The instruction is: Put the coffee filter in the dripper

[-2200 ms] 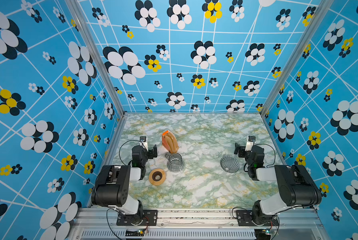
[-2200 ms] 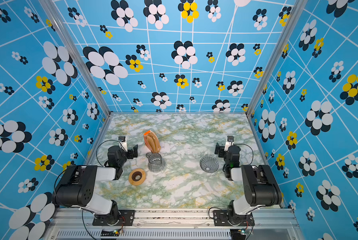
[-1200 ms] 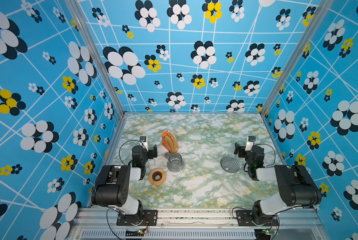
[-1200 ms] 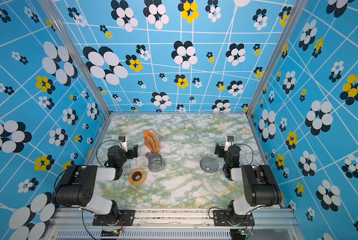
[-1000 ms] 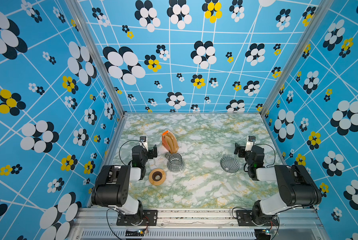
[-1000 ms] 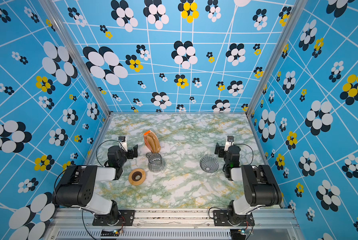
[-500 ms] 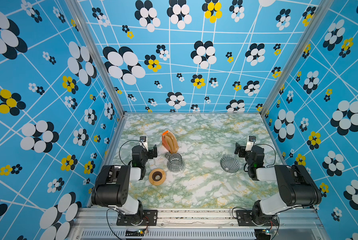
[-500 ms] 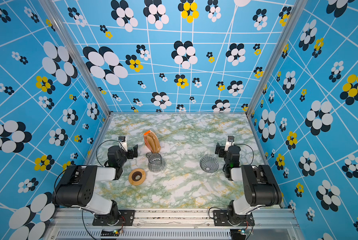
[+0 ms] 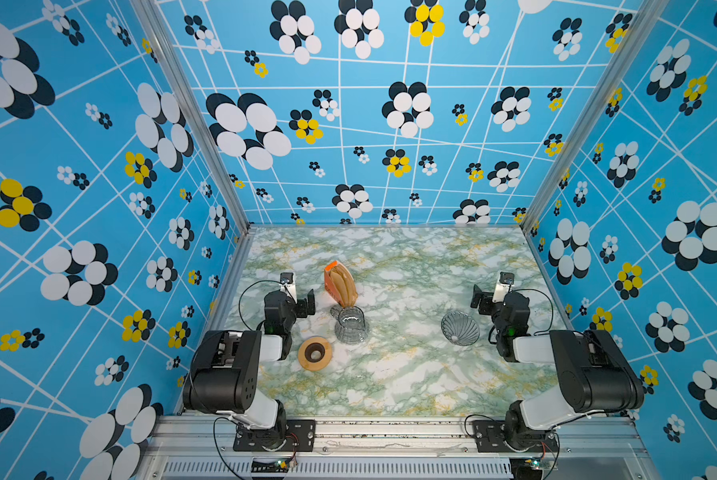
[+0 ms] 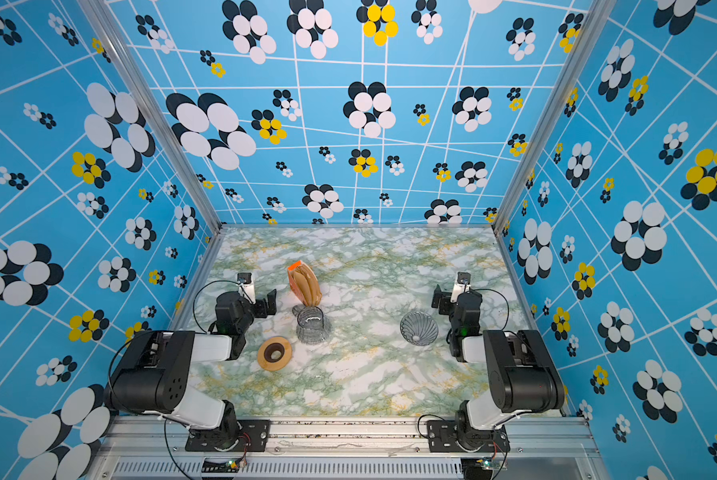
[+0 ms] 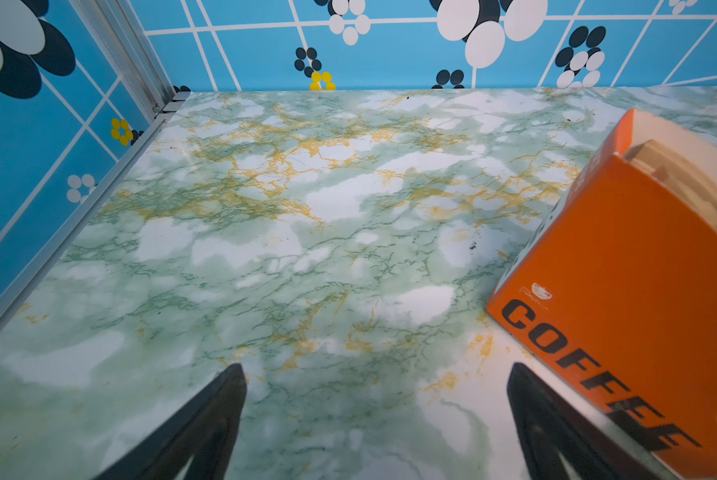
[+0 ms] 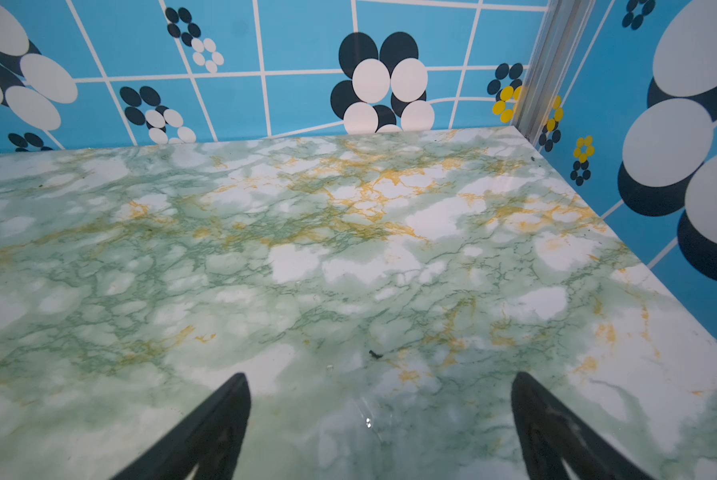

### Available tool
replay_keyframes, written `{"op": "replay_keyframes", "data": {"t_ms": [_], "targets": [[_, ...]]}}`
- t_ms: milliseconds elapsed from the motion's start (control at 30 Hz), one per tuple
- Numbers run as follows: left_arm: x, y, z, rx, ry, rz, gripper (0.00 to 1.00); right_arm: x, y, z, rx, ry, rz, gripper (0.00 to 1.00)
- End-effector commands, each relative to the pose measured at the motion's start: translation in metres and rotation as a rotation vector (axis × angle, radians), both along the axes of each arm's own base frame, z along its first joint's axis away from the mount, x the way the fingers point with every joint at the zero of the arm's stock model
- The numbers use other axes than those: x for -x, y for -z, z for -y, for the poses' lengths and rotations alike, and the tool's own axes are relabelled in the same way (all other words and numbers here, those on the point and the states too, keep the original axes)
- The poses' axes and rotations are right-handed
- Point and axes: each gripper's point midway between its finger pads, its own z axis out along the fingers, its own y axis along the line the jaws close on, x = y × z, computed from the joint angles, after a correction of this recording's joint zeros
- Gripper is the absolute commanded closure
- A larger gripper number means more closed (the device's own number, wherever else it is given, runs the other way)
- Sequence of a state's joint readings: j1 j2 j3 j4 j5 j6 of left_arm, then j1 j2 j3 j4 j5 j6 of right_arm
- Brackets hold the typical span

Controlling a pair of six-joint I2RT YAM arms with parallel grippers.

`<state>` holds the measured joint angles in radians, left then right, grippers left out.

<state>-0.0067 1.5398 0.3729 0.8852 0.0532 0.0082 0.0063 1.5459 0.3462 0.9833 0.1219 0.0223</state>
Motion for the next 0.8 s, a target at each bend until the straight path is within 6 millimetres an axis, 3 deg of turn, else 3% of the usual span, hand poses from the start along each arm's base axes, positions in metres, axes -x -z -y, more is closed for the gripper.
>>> {"op": "replay_keyframes", "data": {"t_ms": [0, 267, 500, 633, 767], "targets": [[0.0, -0.01, 0.001, 0.005, 0.001, 0.058, 0.01, 0.002, 0.0, 0.002, -0.011, 0.015, 0.02, 0.01], [0.005, -0.032, -0.003, -0.021, -0.051, 0.053, 0.01, 0.007, -0.018, 0.003, -0.006, 0.024, 0.035, 0.01], [0.017, -0.078, -0.008, -0.061, -0.163, 0.073, 0.01, 0.012, -0.049, 0.01, -0.057, 0.086, -0.021, 0.01], [0.031, -0.105, -0.002, 0.015, -0.2, 0.021, 0.01, 0.015, -0.072, -0.009, -0.147, 0.035, -0.064, 0.01], [0.052, -0.104, 0.022, 0.122, -0.157, -0.08, 0.01, 0.029, -0.087, -0.043, -0.255, -0.052, -0.108, 0.01]]}}
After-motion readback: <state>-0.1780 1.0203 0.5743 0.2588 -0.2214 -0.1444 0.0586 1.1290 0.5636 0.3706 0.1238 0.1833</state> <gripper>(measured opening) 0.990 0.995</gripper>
